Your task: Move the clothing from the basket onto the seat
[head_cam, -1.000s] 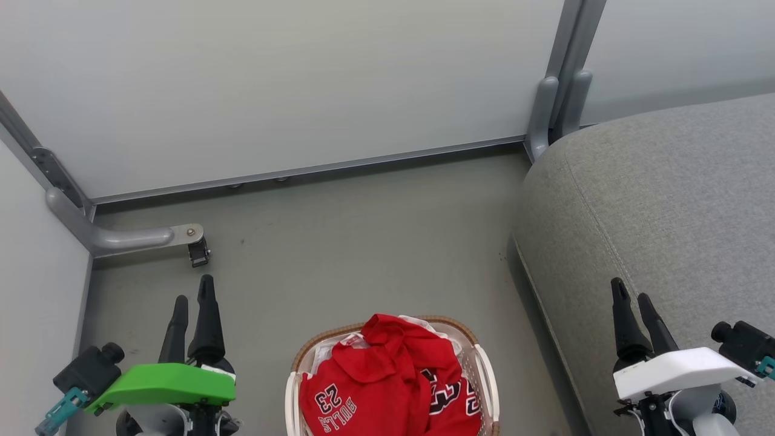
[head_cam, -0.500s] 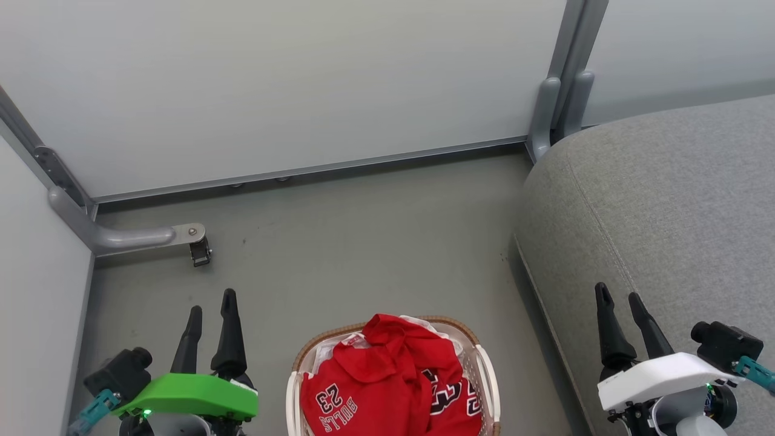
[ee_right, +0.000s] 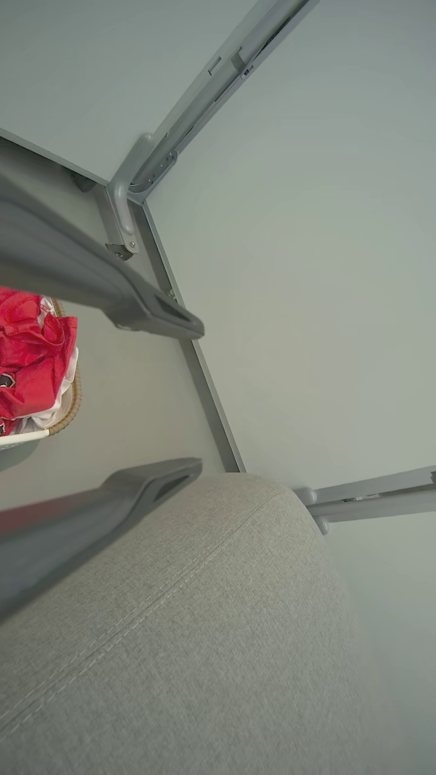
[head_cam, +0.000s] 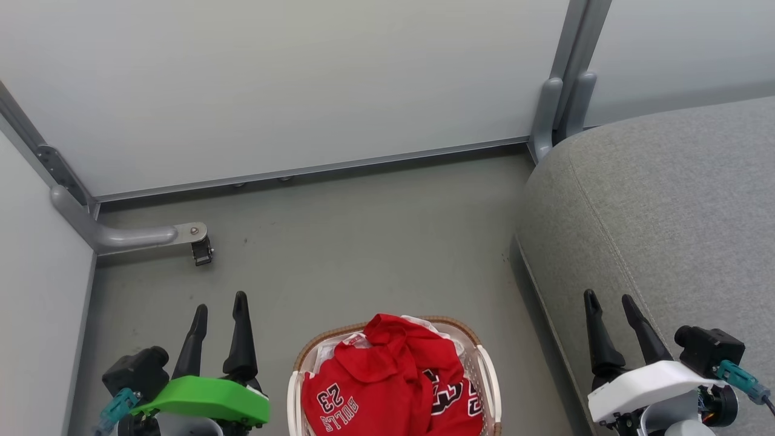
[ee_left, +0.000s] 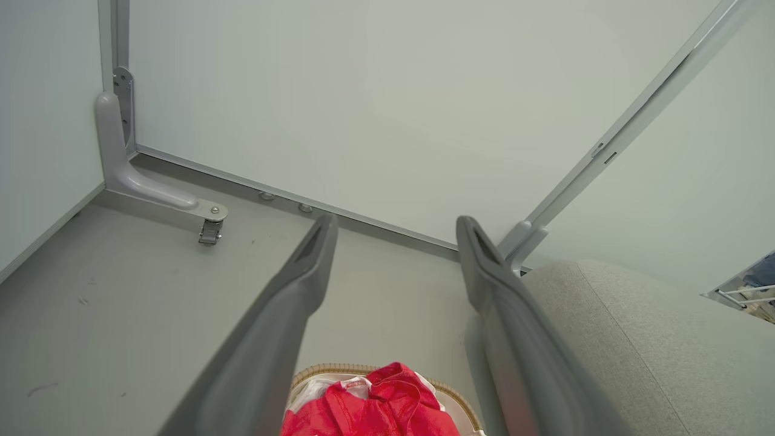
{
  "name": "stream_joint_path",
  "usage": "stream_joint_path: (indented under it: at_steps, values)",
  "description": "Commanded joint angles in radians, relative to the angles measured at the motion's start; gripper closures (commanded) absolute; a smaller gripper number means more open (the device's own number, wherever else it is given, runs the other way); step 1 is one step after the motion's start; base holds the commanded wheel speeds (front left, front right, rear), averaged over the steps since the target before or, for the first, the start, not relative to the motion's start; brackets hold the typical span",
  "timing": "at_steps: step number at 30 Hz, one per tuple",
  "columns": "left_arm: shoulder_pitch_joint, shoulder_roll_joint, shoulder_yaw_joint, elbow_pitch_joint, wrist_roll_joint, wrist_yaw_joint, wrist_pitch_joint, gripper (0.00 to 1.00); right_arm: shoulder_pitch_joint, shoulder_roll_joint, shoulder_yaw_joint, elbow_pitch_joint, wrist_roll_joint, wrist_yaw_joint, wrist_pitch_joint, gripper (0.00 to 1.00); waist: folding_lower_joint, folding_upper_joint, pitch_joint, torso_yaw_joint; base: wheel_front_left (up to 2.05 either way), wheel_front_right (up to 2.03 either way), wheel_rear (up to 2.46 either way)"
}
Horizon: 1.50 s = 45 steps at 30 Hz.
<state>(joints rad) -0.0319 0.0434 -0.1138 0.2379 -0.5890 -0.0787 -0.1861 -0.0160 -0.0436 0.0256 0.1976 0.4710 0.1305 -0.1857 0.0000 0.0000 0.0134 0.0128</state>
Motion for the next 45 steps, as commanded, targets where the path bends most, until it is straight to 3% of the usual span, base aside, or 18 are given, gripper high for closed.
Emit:
stream_joint_path:
  at_steps: [1, 37, 45]
  values:
    - [0.005, 0.008, -0.004, -0.004, 0.03, 0.002, -0.009, 0.0, 0.006, -0.006, 0.005, -0.004, -0.025, 0.0, -0.01, 0.0, 0.0, 0.0, 0.0, 0.0, 0.0, 0.0, 0.0]
    - [0.02, 0.01, -0.052, 0.042, 0.252, 0.016, -0.081, 0.0, 0.022, -0.009, 0.041, -0.02, -0.295, 0.0, -0.081, 0.0, 0.0, 0.0, 0.008, 0.018, 0.0, 0.0, 0.0]
    - [0.016, 0.01, -0.055, 0.064, 0.237, 0.015, -0.08, 0.0, 0.024, -0.009, 0.041, -0.02, -0.297, 0.0, -0.081, 0.0, 0.0, 0.0, 0.008, 0.018, 0.0, 0.0, 0.0]
